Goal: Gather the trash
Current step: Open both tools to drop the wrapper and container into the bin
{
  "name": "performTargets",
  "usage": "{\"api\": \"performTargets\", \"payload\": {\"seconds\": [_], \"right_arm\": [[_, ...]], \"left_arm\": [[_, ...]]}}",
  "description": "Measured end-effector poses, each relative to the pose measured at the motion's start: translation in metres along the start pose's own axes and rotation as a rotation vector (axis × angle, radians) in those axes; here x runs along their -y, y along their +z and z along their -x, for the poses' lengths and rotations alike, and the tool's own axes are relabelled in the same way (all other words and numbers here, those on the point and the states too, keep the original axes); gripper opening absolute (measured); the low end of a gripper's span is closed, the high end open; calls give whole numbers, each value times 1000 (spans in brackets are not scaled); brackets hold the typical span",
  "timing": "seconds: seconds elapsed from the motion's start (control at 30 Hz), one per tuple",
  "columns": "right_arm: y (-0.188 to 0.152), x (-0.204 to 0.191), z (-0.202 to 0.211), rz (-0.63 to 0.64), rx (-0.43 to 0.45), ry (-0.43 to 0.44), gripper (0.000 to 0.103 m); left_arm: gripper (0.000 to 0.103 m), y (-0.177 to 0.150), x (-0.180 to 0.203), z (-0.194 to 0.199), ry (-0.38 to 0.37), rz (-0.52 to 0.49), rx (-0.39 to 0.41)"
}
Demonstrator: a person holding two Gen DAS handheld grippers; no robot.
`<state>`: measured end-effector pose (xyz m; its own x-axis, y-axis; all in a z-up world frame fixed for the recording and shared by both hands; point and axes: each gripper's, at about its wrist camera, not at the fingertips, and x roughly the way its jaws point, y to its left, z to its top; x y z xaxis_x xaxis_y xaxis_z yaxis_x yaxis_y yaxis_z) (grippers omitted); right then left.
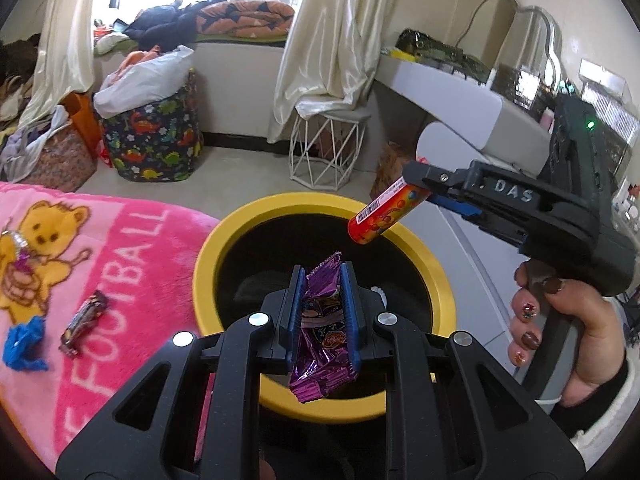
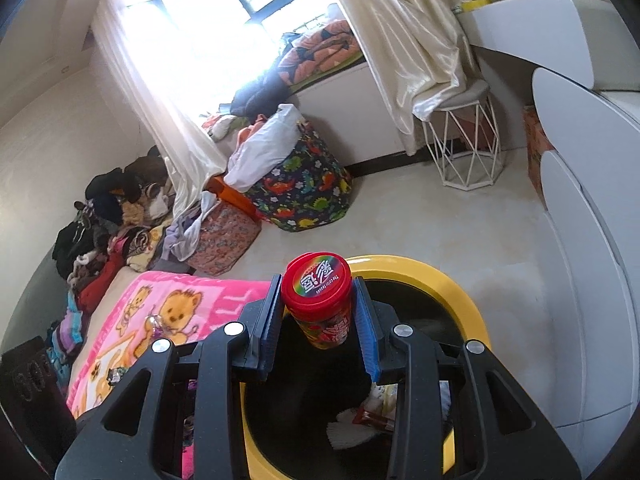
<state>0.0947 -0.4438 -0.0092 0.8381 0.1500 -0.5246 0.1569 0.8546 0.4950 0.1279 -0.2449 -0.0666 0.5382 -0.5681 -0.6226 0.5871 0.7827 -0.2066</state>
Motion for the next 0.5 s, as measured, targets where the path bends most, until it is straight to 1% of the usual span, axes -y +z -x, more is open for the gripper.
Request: {"api": "performTargets", "payload": {"seconds": [0.17, 0.43, 0.5], "right_arm": [[-2, 11, -3, -23, -8, -11, 32], [-6, 17, -11, -47, -28, -24, 32], [-6, 20, -13, -57, -43, -27, 35]], "left_arm": [[13, 1, -3, -23, 1, 4, -35], [13, -2, -4, -41, 8, 9, -66], [14, -2, -6, -42, 11, 12, -69]]}}
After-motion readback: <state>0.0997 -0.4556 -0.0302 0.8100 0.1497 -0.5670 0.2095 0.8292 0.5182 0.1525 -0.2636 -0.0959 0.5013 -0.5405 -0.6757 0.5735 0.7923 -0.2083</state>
